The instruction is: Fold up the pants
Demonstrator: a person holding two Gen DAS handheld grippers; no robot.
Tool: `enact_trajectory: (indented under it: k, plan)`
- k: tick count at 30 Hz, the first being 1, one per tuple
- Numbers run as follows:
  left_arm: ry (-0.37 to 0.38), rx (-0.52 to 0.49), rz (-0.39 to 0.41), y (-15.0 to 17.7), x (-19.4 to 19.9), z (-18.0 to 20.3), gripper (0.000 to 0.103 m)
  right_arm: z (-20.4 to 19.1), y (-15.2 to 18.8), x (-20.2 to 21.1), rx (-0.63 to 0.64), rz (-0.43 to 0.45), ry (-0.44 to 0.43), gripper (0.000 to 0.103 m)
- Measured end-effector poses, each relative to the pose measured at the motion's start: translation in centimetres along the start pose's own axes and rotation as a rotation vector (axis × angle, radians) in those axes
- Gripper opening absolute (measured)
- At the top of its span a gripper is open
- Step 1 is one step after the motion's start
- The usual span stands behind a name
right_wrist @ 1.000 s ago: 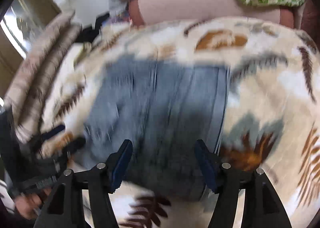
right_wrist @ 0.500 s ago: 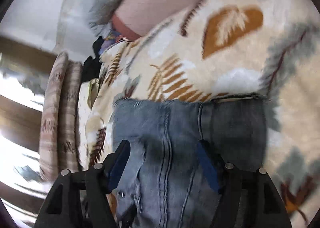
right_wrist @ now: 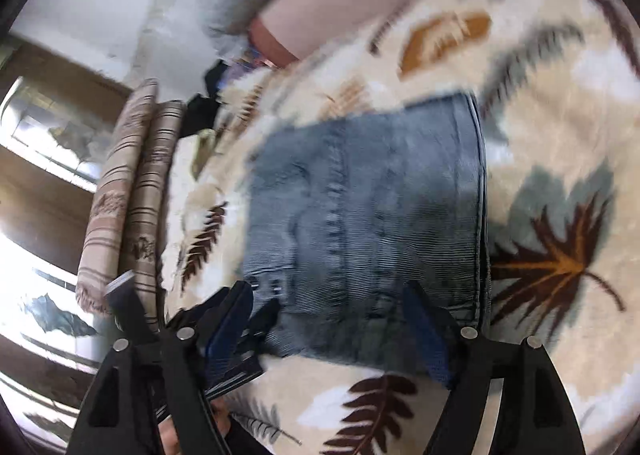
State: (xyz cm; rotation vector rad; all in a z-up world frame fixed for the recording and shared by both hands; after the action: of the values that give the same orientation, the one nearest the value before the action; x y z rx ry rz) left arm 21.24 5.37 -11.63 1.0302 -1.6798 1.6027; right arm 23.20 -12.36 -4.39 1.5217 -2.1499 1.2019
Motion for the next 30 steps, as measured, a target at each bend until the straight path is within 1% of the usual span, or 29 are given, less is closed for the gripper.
enact_trajectory:
  k: [1, 2, 3, 4, 5, 6, 8, 9, 10, 12, 14, 15, 17, 19, 20, 21, 22, 23, 24, 25, 27, 28, 29, 30]
  plan:
    - [-0.002, -0.001, -0.001, 0.0, 0.0, 0.0, 0.096, 0.2, 0.7, -0.3, -0.006, -0.005, -0.011, 0.084]
    - [-0.003, -0.001, -0.001, 0.0, 0.0, 0.0, 0.096, 1.1, 1.4, -1.3, -0.013, -0.039, 0.017, 0.085]
    - [0.0, 0.0, -0.003, 0.0, 0.0, 0.0, 0.096, 2.7, 2.5, -2.8, -0.025, -0.103, 0.073, 0.086]
    - [0.002, -0.001, -0.013, 0.1, -0.1, 0.1, 0.096, 3.6, 3.2, -3.5, -0.026, -0.106, 0.064, 0.086]
    - [0.0, 0.002, -0.005, 0.1, 0.0, 0.0, 0.096, 3.2, 3.0, -3.0, -0.017, -0.075, 0.056, 0.086]
    - [0.001, 0.001, -0.002, 0.0, 0.2, 0.0, 0.096, 2.6, 2.7, -2.2, -0.031, -0.079, 0.061, 0.086]
    - [0.012, 0.015, -0.005, -0.1, 0.5, -0.3, 0.096, 1.6, 2.1, -1.3, -0.006, -0.074, 0.071, 0.086]
    - [0.014, 0.033, -0.003, -0.2, 0.9, -0.5, 0.096, 1.1, 1.3, -0.5, 0.035, -0.056, 0.102, 0.086]
    - [0.015, 0.046, 0.01, -0.3, 1.3, -0.7, 0.096, 0.8, 0.8, 0.2, 0.053, -0.038, 0.116, 0.086]
    - [0.017, 0.067, 0.056, -0.6, 2.4, -1.0, 0.096, 0.4, -0.8, 0.8, 0.053, -0.002, 0.103, 0.086]
    - [0.024, 0.055, 0.072, -0.8, 2.6, -0.8, 0.096, 0.1, -3.1, 0.5, 0.034, 0.012, 0.079, 0.086]
    - [0.015, 0.031, 0.056, -0.7, 2.1, -0.5, 0.096, -0.1, -4.1, 0.3, 0.032, 0.014, 0.064, 0.086]
    - [-0.005, -0.015, 0.003, 0.0, 0.6, 0.0, 0.096, -0.6, -6.4, -1.2, 0.0, -0.001, -0.017, 0.086]
    - [0.019, 0.007, 0.019, 0.2, 0.3, -0.2, 0.097, -1.0, -8.4, -3.0, -0.031, -0.008, -0.094, 0.086]
    - [0.024, 0.015, 0.011, 0.2, 0.1, -0.3, 0.098, -1.1, -8.9, -4.1, -0.035, -0.004, -0.112, 0.086]
    - [0.031, 0.019, 0.011, 0.2, 0.1, -0.3, 0.099, -0.1, -9.8, -5.6, -0.045, -0.006, -0.117, 0.087]
    - [0.035, 0.021, 0.009, 0.2, 0.0, -0.4, 0.099, 1.3, -10.1, -7.0, -0.075, -0.02, -0.082, 0.087]
    - [0.041, 0.025, 0.01, 0.2, -0.1, -0.4, 0.099, 2.9, -10.1, -9.1, -0.126, -0.053, -0.04, 0.087]
    - [0.048, 0.026, 0.007, 0.3, -0.2, -0.4, 0.099, 4.5, -9.7, -10.6, -0.185, -0.084, -0.05, 0.087]
    - [0.049, 0.024, 0.01, 0.3, -0.3, -0.4, 0.099, 4.4, -9.9, -10.5, -0.168, -0.045, -0.062, 0.087]
    - [0.053, 0.029, 0.007, 0.3, -0.3, -0.5, 0.1, 3.2, -9.6, -10.0, -0.118, -0.06, -0.035, 0.087]
    - [0.055, 0.031, 0.003, 0.3, -0.4, -0.5, 0.1, 2.4, -9.2, -9.5, -0.087, -0.081, -0.011, 0.087]
    - [0.059, 0.031, 0.002, 0.2, -0.4, -0.5, 0.1, 1.8, -8.8, -8.8, -0.072, -0.09, -0.003, 0.087]
    - [0.06, 0.032, 0.003, 0.2, -0.4, -0.5, 0.1, 0.8, -8.0, -7.5, -0.05, -0.086, -0.019, 0.087]
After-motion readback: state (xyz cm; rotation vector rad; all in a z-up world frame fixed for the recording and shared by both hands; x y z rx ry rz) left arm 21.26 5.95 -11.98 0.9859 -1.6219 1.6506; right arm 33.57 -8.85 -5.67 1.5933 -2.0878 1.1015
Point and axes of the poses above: each gripper's, at about its wrist camera, not at the fingertips, and x roughly against the way its jaws point, z to its right, y to its underside, the point moved 7 cm from there along -x, roughly the way its jaws point, and after that the axes turned 5 degrees about -y, right-handed, at the moved point
